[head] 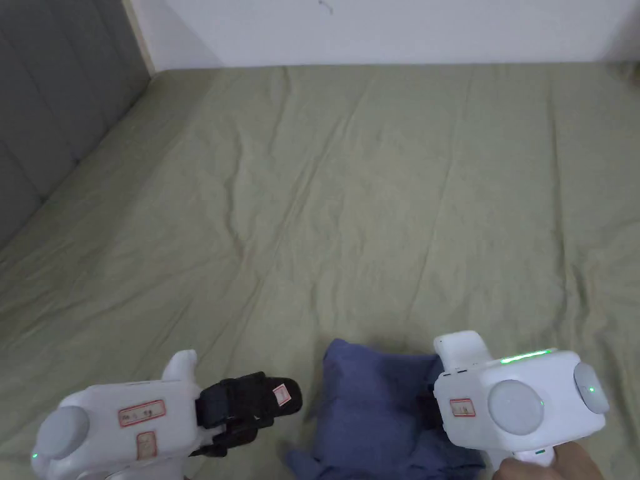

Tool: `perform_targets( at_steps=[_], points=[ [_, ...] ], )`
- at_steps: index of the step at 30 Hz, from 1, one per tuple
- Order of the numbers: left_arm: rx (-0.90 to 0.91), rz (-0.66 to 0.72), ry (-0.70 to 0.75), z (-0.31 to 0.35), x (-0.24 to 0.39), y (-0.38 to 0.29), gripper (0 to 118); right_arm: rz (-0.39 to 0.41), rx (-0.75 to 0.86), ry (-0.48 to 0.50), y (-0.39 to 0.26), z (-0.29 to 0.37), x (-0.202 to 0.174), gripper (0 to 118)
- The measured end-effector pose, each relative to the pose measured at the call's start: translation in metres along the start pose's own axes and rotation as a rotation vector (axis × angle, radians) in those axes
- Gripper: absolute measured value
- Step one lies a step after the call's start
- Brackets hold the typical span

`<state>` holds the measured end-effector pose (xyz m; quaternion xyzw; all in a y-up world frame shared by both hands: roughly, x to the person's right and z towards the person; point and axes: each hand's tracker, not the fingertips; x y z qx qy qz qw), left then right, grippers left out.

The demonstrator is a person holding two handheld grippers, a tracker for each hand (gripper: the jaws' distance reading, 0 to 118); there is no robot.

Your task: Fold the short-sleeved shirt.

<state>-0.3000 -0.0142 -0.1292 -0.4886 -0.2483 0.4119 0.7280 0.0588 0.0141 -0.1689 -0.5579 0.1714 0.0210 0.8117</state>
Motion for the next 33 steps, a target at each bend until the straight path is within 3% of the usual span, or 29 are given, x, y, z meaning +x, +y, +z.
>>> perform_targets(
  at_steps=[3, 7, 10, 11, 13, 14, 16, 24, 26, 29, 33],
  points=[
    [-0.099, 0.055, -0.014, -0.039, -0.008, 0.005, 109, -0.065, 0.010, 0.056, 0.002, 0.008, 0.010, 2],
    [-0.145, 0.076, -0.180, -0.085, -0.004, 0.014, 108, -0.053, 0.006, 0.044, 0.003, 0.011, 0.012, 2],
    [-0.196, 0.091, -0.195, -0.114, -0.004, 0.020, 104, -0.059, 0.006, 0.038, 0.002, 0.011, 0.011, 2],
    [-0.207, 0.082, -0.182, -0.119, -0.002, 0.020, 89, -0.056, 0.004, 0.036, 0.002, 0.011, 0.010, 2],
    [-0.206, 0.000, -0.014, -0.121, -0.001, 0.022, 33, -0.050, -0.001, 0.025, 0.003, 0.012, 0.009, 2],
    [-0.215, 0.035, 0.011, -0.118, -0.007, 0.025, 32, -0.047, -0.004, 0.016, 0.004, 0.013, 0.009, 2],
    [-0.215, 0.121, -0.131, -0.105, -0.013, 0.028, 30, -0.065, 0.008, 0.046, 0.004, 0.023, 0.006, 2],
    [-0.101, -0.081, 0.185, 0.024, -0.030, 0.095, 30, -0.062, 0.095, 0.001, 0.016, 0.063, 0.000, 2],
    [-0.063, -0.118, 0.328, 0.065, -0.040, 0.123, 30, -0.077, 0.105, -0.003, 0.017, 0.062, 0.001, 2],
    [0.033, -0.148, 0.612, 0.130, -0.058, 0.171, 30, -0.187, 0.089, -0.002, 0.019, 0.056, 0.010, 2],
    [0.020, -0.209, 0.902, 0.176, -0.066, 0.211, 30, -0.191, 0.055, -0.036, 0.018, 0.043, 0.022, 2]
  ],
)
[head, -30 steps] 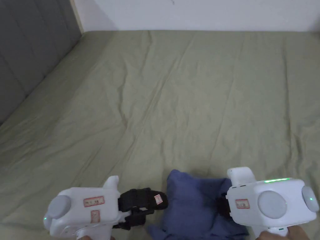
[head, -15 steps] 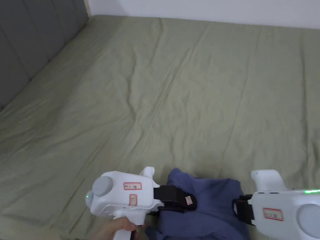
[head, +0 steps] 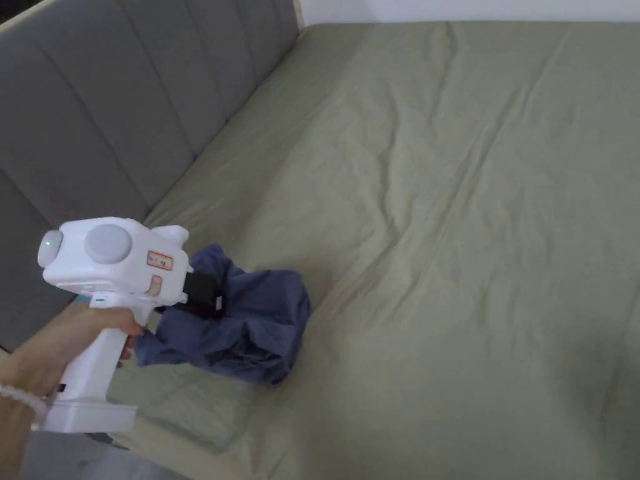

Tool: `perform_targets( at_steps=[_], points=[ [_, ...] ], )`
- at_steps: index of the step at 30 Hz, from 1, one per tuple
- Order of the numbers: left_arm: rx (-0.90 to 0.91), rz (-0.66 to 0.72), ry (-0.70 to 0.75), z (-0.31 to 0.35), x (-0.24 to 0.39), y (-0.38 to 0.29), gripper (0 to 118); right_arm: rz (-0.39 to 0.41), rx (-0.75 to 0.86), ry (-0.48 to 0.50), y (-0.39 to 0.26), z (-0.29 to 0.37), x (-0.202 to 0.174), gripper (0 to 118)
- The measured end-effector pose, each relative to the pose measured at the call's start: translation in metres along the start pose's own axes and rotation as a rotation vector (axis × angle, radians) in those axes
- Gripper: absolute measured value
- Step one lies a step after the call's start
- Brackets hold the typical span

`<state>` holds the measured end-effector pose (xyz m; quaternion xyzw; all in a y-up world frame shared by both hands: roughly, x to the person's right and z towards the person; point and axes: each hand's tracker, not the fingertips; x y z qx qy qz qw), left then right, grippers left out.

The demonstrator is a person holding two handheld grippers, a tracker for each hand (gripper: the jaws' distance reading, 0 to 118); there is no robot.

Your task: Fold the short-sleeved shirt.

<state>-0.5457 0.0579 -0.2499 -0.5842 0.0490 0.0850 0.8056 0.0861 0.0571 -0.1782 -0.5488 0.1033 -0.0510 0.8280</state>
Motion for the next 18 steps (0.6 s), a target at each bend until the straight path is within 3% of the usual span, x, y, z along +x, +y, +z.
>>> perform_targets(
  at_steps=[3, 6, 7, 11, 12, 13, 15, 18],
  points=[
    [-0.029, -0.056, 0.194, -0.001, -0.019, 0.018, 33, -0.033, -0.015, 0.006, 0.000, -0.002, 0.001, 2],
    [-0.037, -0.083, 0.320, -0.002, -0.023, 0.024, 103, -0.049, -0.021, 0.014, 0.001, -0.005, 0.008, 2],
    [-0.041, -0.057, 0.312, 0.003, -0.022, 0.024, 112, -0.047, -0.022, 0.007, 0.001, -0.005, 0.008, 2],
    [0.069, 0.091, 0.235, 0.030, -0.010, 0.020, 110, -0.039, -0.005, 0.033, 0.000, -0.004, 0.019, 2],
    [0.073, 0.118, 0.216, 0.037, -0.009, 0.018, 105, -0.042, 0.000, 0.037, 0.000, -0.003, 0.021, 2],
    [0.085, 0.139, 0.184, 0.046, 0.002, 0.014, 81, -0.045, 0.004, 0.042, 0.000, -0.002, 0.023, 2],
    [0.156, 0.113, 0.089, 0.061, 0.031, 0.002, 15, -0.050, 0.026, 0.062, -0.003, 0.002, 0.028, 2],
    [0.192, 0.028, 0.059, 0.077, 0.088, -0.018, 2, -0.052, 0.054, 0.096, -0.007, 0.013, 0.024, 2]
  ],
)
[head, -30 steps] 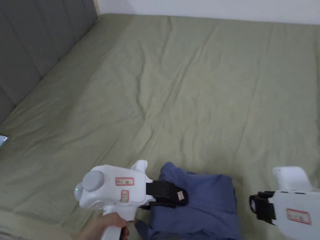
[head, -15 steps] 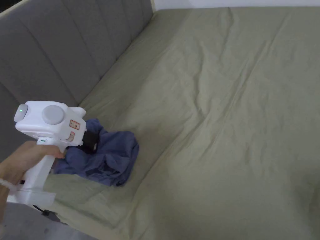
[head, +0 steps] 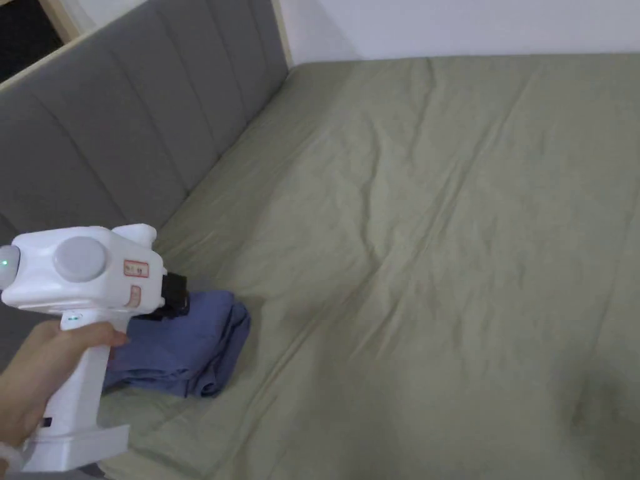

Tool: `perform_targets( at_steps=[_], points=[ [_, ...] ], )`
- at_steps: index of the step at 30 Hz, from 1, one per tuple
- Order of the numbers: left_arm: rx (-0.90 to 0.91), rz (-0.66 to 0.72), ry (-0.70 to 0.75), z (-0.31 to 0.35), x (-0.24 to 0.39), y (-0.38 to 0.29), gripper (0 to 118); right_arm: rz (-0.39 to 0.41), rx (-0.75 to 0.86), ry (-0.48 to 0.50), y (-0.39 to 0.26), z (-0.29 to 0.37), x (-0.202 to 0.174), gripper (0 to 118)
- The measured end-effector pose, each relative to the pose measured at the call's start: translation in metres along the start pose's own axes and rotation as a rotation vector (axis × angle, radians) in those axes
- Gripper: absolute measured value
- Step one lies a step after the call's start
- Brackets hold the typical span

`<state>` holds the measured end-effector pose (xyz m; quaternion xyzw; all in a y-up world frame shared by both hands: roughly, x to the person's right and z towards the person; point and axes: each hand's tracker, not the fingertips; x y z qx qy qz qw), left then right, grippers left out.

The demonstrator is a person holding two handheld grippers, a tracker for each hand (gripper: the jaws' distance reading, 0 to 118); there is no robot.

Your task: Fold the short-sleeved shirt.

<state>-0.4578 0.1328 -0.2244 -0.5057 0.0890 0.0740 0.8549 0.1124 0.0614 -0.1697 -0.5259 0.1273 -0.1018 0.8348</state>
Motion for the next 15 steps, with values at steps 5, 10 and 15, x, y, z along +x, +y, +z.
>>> perform_targets(
  at_steps=[5, 10, 15],
  points=[
    [0.094, -0.052, -0.202, 0.045, 0.104, -0.042, 0, 0.002, 0.076, 0.040, -0.005, 0.023, -0.007, 2],
    [0.321, -0.160, -0.125, 0.080, 0.194, -0.094, 0, 0.065, 0.255, 0.009, -0.008, 0.065, -0.019, 2],
    [0.495, -0.136, -0.196, 0.119, 0.248, -0.128, 0, 0.155, 0.465, -0.078, -0.008, 0.105, -0.029, 2]
  ],
)
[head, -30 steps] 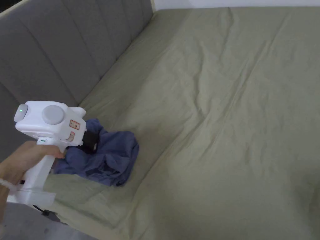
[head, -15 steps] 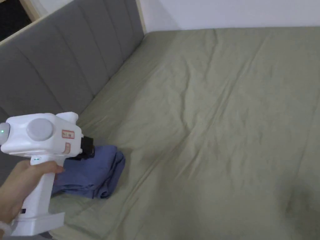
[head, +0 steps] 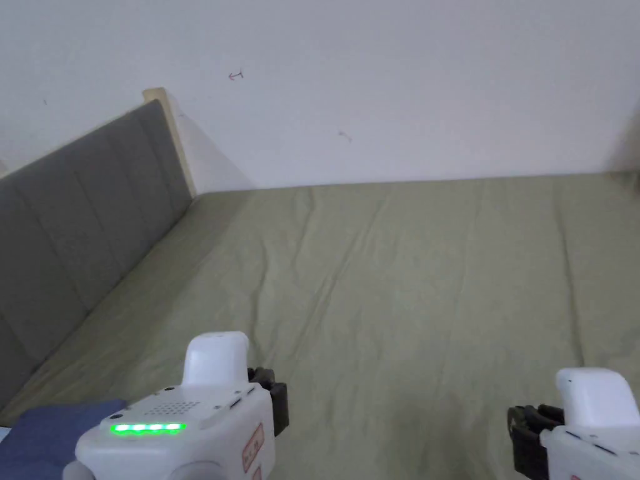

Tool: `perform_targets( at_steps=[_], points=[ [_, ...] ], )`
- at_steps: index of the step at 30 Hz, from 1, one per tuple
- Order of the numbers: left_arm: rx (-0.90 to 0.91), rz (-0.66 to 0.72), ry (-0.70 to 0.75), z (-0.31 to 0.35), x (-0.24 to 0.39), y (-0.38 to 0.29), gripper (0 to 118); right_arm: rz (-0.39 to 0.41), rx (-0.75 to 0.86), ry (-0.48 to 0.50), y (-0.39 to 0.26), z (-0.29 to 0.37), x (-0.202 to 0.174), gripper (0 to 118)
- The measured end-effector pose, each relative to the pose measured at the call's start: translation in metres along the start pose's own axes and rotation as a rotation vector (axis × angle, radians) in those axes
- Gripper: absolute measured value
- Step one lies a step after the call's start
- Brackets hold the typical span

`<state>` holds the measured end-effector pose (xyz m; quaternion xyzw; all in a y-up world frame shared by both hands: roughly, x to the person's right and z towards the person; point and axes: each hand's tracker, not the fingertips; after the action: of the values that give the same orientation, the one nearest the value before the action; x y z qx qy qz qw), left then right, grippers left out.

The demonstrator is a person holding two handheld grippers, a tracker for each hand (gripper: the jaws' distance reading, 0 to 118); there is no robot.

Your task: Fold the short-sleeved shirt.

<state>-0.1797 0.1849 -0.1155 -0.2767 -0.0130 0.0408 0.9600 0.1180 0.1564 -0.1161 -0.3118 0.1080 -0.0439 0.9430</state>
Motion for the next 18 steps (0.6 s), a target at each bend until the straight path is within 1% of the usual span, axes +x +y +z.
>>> perform_targets(
  at_steps=[3, 4, 6, 7, 8, 9, 13, 15, 16, 18],
  points=[
    [0.106, -0.050, 0.033, 0.025, 0.022, 0.011, 0, 0.041, 0.119, -0.041, 0.012, 0.021, -0.002, 2],
    [0.151, -0.069, 0.046, 0.033, 0.027, 0.013, 0, 0.047, 0.160, -0.077, 0.017, 0.029, -0.005, 2],
    [0.206, -0.066, 0.078, 0.046, 0.034, 0.016, 0, 0.084, 0.257, -0.111, 0.025, 0.041, -0.008, 2],
    [0.245, -0.067, 0.077, 0.050, 0.040, 0.018, 0, 0.098, 0.302, -0.148, 0.029, 0.047, -0.011, 2],
    [0.282, -0.062, 0.079, 0.054, 0.042, 0.017, 0, 0.109, 0.343, -0.169, 0.032, 0.053, -0.014, 2],
    [0.283, -0.085, 0.108, 0.058, 0.046, 0.019, 0, 0.110, 0.379, -0.186, 0.036, 0.058, -0.016, 2],
    [0.395, -0.105, 0.108, 0.071, 0.056, 0.026, 0, 0.114, 0.451, -0.209, 0.045, 0.073, -0.022, 2],
    [0.437, -0.129, 0.125, 0.076, 0.060, 0.030, 0, 0.130, 0.483, -0.226, 0.045, 0.078, -0.025, 2],
    [0.453, -0.126, 0.151, 0.079, 0.061, 0.032, 0, 0.134, 0.498, -0.240, 0.045, 0.081, -0.028, 2],
    [0.463, -0.121, 0.149, 0.081, 0.060, 0.034, 0, 0.134, 0.504, -0.237, 0.047, 0.086, -0.032, 2]
  ],
)
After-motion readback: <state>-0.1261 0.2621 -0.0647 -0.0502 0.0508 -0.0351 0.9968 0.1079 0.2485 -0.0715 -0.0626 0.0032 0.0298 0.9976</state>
